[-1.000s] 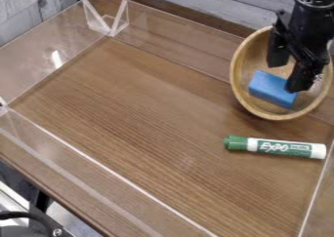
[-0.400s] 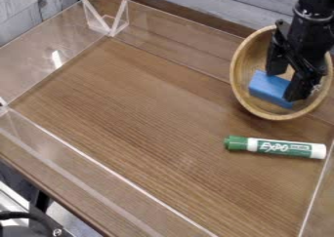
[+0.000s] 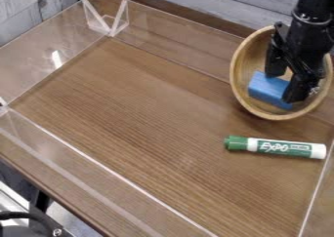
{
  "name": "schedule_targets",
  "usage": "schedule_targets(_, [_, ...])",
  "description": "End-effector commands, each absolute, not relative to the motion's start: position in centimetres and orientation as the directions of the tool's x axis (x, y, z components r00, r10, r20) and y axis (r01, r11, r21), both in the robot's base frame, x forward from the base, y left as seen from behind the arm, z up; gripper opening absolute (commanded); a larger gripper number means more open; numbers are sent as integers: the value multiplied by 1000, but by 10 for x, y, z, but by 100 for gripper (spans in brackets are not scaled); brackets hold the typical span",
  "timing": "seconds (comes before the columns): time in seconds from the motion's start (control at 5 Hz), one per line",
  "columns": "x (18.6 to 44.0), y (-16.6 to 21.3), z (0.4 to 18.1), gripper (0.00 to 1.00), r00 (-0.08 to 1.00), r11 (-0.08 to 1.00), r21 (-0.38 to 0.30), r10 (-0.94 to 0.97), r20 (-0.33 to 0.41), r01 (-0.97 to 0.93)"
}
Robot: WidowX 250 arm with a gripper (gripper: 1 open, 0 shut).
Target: Remove the blue block from inside the brown bowl and put it on the table
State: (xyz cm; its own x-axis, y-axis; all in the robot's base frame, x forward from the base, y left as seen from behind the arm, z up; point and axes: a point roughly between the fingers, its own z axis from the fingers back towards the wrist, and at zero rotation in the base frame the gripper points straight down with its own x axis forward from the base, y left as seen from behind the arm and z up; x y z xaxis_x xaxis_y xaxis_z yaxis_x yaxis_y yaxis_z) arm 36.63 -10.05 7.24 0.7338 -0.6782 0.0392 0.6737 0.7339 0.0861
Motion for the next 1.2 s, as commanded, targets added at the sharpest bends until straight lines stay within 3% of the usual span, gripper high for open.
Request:
schedule_targets(0.0, [370,-105,82,100,724,727,108,-686,75,678])
schedule_targets(1.0, [368,-101,65,100,728,730,113,-683,62,675])
